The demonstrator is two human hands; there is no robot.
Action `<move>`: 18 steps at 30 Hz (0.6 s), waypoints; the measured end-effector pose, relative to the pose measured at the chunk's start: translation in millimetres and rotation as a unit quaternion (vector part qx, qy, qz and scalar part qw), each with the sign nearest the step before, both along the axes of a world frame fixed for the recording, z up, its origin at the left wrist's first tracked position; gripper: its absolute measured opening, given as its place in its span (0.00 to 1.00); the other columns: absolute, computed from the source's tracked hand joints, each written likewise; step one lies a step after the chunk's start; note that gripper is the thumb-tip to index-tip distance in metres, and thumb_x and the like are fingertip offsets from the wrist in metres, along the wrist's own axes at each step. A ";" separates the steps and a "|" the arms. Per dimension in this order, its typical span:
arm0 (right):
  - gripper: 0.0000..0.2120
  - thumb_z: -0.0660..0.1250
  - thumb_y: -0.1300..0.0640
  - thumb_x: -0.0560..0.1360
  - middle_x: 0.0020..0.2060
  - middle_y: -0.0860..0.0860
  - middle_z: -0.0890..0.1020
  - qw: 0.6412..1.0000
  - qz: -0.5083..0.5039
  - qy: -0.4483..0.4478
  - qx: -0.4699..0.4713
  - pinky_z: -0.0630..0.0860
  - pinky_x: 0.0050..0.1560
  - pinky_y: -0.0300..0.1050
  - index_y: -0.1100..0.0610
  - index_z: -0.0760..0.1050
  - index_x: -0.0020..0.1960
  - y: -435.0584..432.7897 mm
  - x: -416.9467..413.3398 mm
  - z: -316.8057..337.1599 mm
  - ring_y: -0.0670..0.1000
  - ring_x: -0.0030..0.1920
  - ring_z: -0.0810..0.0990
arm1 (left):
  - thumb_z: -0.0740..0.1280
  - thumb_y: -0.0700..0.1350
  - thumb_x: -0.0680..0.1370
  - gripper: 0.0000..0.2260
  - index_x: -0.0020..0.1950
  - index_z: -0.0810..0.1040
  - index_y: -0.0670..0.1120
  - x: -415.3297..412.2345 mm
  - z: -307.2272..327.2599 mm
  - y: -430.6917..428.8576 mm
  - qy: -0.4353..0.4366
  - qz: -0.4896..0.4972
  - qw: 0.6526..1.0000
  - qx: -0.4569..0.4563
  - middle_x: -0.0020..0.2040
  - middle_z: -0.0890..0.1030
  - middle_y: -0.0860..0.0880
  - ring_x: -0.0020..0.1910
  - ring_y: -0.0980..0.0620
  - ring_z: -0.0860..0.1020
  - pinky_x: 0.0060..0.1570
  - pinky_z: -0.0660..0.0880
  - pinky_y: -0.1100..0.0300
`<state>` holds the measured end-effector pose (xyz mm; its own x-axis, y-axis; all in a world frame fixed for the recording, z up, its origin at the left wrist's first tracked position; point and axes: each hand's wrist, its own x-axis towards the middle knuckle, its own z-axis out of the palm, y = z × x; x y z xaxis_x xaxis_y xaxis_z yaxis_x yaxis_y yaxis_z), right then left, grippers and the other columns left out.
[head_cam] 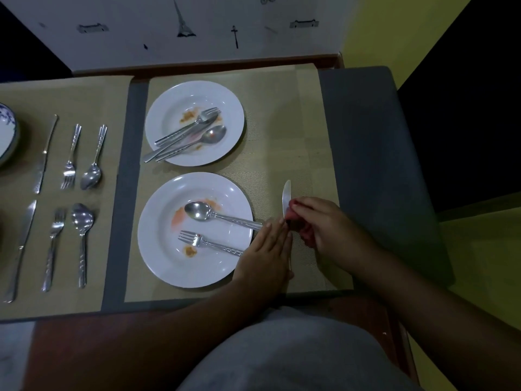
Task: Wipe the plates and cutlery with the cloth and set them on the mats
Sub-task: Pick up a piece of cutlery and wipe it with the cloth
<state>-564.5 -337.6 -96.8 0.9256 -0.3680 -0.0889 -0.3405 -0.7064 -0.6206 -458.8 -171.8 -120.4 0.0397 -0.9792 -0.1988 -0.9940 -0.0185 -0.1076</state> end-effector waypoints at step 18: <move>0.22 0.64 0.60 0.76 0.68 0.55 0.71 0.994 0.061 0.029 -0.088 0.58 0.71 0.38 0.60 0.71 0.69 21.4 14.3 10.9 0.53 0.68 0.66 | 0.65 0.63 0.77 0.34 0.73 0.73 0.39 10.6 15.9 13.5 0.045 0.016 0.998 0.028 0.73 0.74 0.39 0.74 0.39 0.70 0.74 0.62 0.45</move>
<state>-550.2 -316.1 -85.9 0.9592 -0.2686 -0.0881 -0.2780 -0.8401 -0.4657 -448.1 -158.3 -104.5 0.0498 -0.9652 -0.2569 -0.9987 -0.0466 -0.0187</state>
